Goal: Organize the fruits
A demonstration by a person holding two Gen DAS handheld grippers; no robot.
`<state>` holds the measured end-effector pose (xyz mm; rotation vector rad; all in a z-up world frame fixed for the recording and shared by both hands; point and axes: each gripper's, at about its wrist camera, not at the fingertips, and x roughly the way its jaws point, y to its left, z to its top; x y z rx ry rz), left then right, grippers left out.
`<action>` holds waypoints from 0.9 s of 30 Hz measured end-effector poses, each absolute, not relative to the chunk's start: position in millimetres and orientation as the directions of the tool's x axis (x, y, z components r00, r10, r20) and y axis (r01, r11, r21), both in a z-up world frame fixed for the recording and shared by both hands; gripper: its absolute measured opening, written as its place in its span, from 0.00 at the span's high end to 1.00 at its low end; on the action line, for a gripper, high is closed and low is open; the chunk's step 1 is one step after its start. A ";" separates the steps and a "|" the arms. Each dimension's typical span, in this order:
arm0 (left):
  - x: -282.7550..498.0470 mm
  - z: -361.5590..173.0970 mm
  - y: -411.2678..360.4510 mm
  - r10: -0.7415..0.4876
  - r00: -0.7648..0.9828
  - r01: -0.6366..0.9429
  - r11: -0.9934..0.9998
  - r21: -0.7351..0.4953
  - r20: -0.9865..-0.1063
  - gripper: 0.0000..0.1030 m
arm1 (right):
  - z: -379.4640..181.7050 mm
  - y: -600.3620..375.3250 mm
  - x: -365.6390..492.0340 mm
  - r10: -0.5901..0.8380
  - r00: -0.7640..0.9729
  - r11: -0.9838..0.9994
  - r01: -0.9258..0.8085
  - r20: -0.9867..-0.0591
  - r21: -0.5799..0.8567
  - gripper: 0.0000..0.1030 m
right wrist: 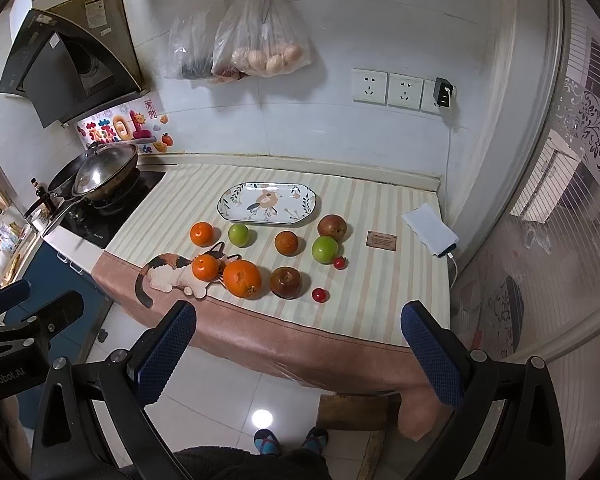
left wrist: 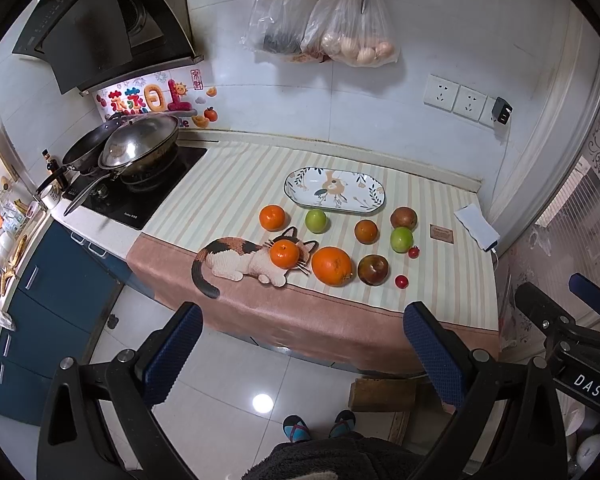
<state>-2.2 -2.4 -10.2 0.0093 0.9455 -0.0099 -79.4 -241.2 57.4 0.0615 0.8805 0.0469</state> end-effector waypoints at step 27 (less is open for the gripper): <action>11.6 5.2 -14.7 -0.006 0.595 0.016 1.000 0.004 -0.804 0.00 | 69.8 -242.9 -78.1 0.074 0.647 0.997 -0.019 -0.759 0.081 0.00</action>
